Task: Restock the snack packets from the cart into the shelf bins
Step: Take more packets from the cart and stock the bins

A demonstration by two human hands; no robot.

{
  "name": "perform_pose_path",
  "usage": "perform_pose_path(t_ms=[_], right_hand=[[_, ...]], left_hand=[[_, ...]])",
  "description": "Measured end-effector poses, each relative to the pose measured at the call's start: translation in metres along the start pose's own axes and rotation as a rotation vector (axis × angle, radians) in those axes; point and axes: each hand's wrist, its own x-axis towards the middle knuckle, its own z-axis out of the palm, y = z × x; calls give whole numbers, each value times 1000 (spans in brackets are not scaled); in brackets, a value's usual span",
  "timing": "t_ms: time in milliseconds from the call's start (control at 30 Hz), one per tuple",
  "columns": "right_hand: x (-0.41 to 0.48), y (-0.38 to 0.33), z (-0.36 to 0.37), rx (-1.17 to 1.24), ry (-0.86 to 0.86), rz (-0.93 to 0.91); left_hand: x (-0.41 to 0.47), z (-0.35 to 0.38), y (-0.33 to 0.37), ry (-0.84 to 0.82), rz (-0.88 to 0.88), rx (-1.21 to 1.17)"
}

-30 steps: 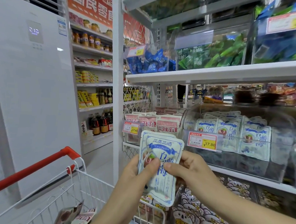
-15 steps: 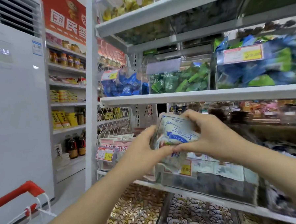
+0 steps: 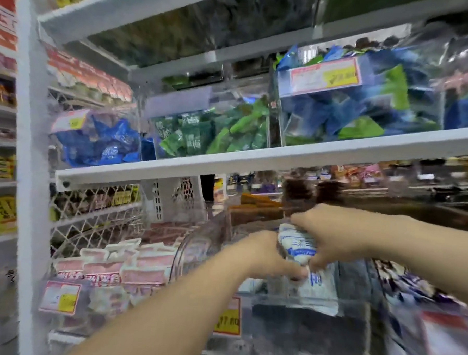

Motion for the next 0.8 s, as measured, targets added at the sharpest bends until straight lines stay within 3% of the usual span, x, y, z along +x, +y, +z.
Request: perform_pose_path(t_ms=[133,333,433,600,800], right_hand=[[6,6,9,-28,-224,60],[17,10,11,-95,-307,123],[20,13,11,-105,-310,173],[22,14,8,-92,-286,226],[15,10,8,-122,-302,238]], left_hand=[[28,17,5,-189,-99,39],[30,30,7,-332,-218,218],[31,33,8,-316,-236,310],[31,35,9,-294,-235,182],[22,29,16,-311,-249,307]])
